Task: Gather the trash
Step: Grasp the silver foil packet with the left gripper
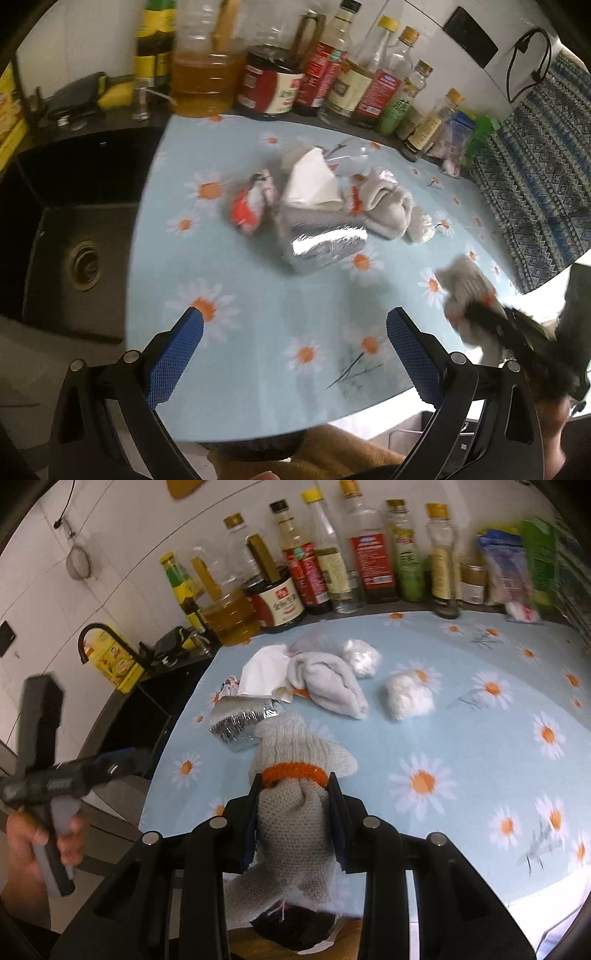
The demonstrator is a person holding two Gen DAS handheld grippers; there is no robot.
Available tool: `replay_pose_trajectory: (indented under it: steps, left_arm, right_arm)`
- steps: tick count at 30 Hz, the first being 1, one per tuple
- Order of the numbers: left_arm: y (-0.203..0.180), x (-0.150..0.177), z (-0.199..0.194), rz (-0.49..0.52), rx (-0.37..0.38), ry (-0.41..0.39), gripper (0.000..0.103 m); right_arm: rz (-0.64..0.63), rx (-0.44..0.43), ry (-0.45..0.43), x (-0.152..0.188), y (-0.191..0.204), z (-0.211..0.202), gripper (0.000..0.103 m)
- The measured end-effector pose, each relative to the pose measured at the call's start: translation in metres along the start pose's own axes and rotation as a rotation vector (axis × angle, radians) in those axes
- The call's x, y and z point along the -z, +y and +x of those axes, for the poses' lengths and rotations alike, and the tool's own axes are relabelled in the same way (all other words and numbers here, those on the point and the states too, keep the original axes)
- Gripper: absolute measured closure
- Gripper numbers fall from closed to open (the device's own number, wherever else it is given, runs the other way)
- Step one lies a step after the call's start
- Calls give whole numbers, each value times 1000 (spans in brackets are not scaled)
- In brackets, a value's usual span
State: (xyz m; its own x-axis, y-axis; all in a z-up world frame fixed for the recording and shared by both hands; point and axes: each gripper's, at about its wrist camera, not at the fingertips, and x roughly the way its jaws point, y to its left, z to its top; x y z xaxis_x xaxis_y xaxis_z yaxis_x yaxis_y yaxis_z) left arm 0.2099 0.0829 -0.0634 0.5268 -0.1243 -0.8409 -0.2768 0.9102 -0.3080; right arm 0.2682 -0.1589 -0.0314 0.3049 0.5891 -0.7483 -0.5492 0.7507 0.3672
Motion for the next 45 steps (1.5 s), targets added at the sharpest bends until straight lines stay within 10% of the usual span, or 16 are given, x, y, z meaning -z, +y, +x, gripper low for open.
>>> replay_pose_trajectory:
  steps: [11, 19, 45]
  left_arm:
    - [-25, -49, 57, -22, -35, 105, 7]
    - [-39, -70, 96, 19, -205, 126, 7]
    - [-43, -71, 117, -182, -215, 212, 7]
  right_arm:
    - [54, 40, -35, 33, -17, -35, 69]
    - [64, 39, -45, 39, -39, -42, 68]
    - [57, -96, 18, 30, -92, -17, 67]
